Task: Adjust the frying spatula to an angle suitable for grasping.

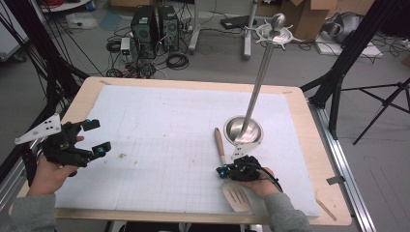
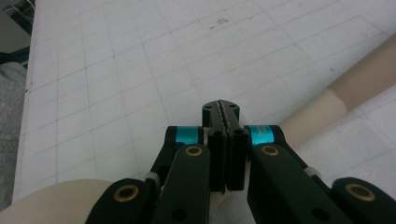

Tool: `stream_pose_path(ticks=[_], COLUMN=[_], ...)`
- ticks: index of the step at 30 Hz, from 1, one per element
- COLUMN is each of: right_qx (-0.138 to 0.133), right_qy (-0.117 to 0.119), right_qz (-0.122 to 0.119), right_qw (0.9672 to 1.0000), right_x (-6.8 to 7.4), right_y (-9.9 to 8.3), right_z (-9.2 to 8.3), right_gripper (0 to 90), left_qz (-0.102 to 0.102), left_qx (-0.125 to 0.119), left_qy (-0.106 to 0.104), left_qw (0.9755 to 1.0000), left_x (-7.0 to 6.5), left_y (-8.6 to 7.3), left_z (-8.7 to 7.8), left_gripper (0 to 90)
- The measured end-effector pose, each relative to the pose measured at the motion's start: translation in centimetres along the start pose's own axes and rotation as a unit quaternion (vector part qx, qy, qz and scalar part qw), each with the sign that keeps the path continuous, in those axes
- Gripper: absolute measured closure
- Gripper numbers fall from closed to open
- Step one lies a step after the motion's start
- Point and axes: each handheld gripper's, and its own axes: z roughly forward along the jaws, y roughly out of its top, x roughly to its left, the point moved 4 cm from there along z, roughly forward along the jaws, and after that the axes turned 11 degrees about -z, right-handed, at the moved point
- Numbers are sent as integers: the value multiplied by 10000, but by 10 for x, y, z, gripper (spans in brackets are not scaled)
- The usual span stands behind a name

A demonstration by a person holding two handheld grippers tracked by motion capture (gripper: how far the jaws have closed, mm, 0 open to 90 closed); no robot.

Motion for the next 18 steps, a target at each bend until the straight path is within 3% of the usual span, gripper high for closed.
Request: stream_pose_path(ticks=[5,7,8,9,10,11,12,18], right_qx=[-33,-294,-294,-475,-652,-652,-753,-613], right_qy=[57,-90,-90,-175,-431,-431,-646,-942], right_qz=[-67,-55,-55,-9,76,76,219,434], right_qw=[10000,9995,9995,9987,9969,9969,9948,9927], right_x=[-1,-6,-6,-10,-18,-18,-27,-45], right_y=[0,4,4,6,9,9,10,1], right_z=[0,-4,-4,-7,-13,-13,-17,-17], right_gripper=[900,900,900,900,900,900,900,900], left_qz=[-4,6,7,8,1,0,3,6], left_qx=[21,17,20,17,23,26,29,39], left_qy=[14,16,17,19,29,29,36,29], left_qw=[10000,10000,10000,10000,10000,10000,10000,10000], left_x=[0,-1,-1,-1,-1,-1,-1,-1], left_y=[-1,0,0,0,-1,-1,-1,-2], left_z=[1,1,0,0,0,0,0,-1], left_gripper=[23,23,23,23,23,23,23,23])
